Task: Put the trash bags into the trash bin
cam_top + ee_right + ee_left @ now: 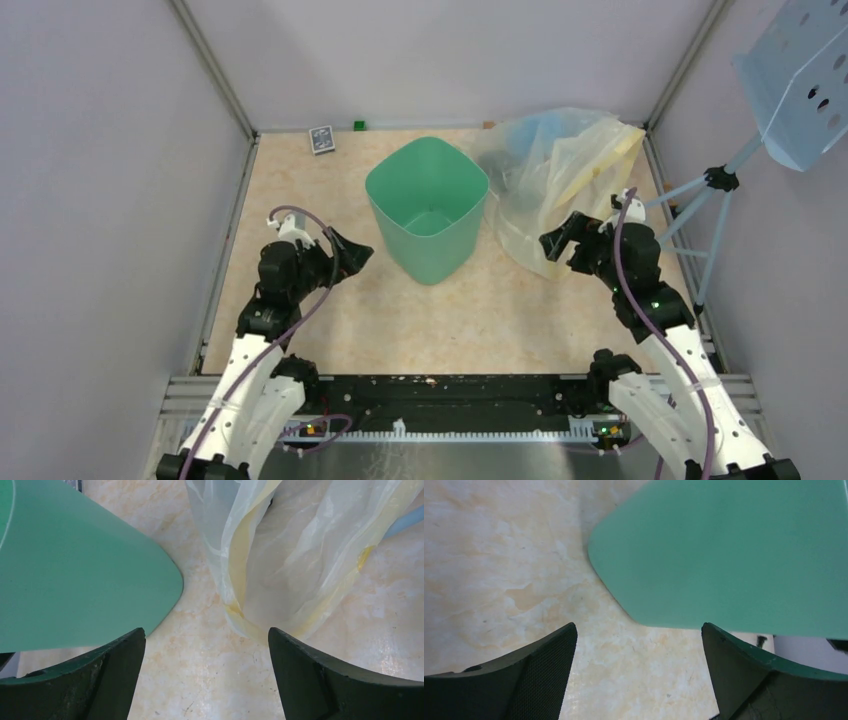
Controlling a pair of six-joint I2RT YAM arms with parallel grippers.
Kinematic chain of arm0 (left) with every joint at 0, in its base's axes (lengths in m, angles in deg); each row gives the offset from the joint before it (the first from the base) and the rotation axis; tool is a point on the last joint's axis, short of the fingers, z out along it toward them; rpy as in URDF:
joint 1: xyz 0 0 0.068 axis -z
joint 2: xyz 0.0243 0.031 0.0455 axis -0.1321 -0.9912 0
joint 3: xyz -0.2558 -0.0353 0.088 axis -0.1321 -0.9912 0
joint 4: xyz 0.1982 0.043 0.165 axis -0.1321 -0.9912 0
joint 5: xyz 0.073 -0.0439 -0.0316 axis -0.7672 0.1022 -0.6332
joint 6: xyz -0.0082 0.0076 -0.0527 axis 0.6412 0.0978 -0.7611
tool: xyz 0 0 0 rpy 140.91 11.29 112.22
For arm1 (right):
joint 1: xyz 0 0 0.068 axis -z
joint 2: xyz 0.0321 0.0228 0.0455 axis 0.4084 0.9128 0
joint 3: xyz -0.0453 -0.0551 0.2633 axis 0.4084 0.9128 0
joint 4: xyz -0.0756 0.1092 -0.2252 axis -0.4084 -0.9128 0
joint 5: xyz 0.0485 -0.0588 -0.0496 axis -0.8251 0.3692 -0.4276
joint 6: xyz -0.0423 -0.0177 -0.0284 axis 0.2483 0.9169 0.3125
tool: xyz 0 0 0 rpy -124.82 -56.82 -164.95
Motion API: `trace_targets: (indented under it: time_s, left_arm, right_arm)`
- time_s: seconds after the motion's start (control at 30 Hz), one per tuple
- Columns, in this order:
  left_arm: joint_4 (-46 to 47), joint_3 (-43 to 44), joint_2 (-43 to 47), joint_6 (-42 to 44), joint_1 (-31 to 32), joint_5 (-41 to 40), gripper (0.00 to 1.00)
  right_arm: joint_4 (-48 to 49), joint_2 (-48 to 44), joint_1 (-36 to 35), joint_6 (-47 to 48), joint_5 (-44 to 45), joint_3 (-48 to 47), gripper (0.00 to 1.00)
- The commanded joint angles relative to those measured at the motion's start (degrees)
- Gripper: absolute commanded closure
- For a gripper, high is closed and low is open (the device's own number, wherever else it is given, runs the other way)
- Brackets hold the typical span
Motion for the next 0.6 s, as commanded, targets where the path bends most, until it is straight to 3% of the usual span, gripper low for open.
trace_targets:
  time_s: [0.0, 0.07, 0.17, 0.33, 0.43, 0.57]
  left_arm:
    - [11.03, -3.82, 0.78, 3.67, -0.12, 19.03, 0.01]
    - [16.89, -6.5, 0.79, 2.79, -0.04, 24.07, 0.01]
    - [22.13, -9.9, 0.69, 0.98, 0.45, 24.7, 0.01]
    - [25.3, -11.77, 1.04, 3.39, 8.97, 15.06, 0.01]
    - [26.97, -12.17, -0.01, 5.89, 15.24, 7.57, 0.01]
    - [34.53, -14.5, -2.3, 7.49, 18.53, 3.33, 0.01]
  right_arm:
    - [4.66, -1.38, -0.17, 4.05, -6.91, -0.11, 0.08]
    - [7.06, -1.33, -0.18, 5.6, -13.58, 0.91, 0.09]
    - [13.17, -0.92, -0.17, 5.46, -23.22, 3.68, 0.1]
    - [26.97, 1.34, -0.9, 2.74, -33.31, 8.6, 0.14]
    - [32.06, 3.05, -3.76, 3.3, -32.19, 10.65, 0.18]
    - [35.81, 5.88, -9.61, 6.84, -25.94, 11.56, 0.2]
